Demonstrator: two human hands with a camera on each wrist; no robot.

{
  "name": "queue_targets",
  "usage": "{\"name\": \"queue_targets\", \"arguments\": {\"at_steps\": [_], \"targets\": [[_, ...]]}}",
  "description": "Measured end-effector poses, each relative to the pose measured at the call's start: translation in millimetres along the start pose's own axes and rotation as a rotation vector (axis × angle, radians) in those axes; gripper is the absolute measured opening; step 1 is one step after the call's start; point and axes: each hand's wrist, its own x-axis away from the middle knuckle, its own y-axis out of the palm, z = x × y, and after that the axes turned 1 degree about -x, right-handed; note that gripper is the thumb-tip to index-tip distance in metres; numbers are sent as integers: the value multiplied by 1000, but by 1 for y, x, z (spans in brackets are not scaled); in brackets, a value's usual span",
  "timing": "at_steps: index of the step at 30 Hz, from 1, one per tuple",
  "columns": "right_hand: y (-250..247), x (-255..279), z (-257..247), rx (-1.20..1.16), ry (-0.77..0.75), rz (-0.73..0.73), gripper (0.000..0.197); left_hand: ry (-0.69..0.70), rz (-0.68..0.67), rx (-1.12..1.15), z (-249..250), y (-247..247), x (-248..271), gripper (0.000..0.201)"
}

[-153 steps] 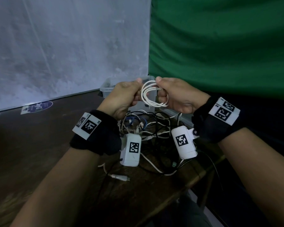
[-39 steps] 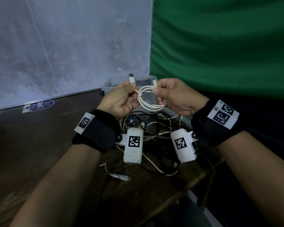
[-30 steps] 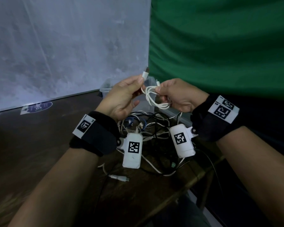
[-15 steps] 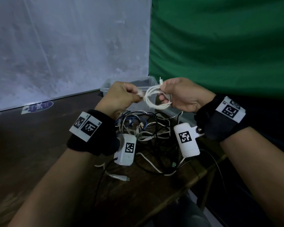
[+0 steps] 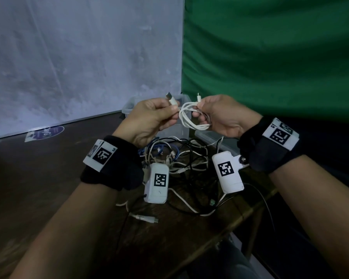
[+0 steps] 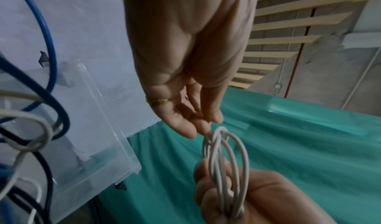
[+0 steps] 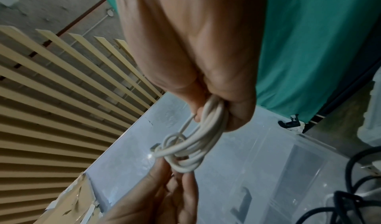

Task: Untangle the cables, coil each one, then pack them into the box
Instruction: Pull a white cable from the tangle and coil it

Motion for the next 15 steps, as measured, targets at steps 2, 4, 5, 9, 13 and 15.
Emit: {"name": "queue_targets", "arguments": {"at_steps": [2, 4, 5, 9, 13, 15], "targets": [[1, 1, 0, 5, -10, -63, 28, -31, 39, 8, -3, 2, -2, 15], [2, 2, 1, 19, -31, -141, 27, -81, 47, 47, -5, 4, -3, 18], [3, 3, 2, 22, -45, -178, 27, -105, 33, 64, -5, 6, -3, 19], [3, 8, 5, 0, -88, -322, 24, -146, -69, 49, 0, 10, 2, 16], [4, 11, 8, -22, -87, -406, 24, -199, -28, 4, -4, 11, 0, 15], [5, 12, 8, -26, -79, -406, 24, -224, 47, 43, -8, 9, -5, 12]]}}
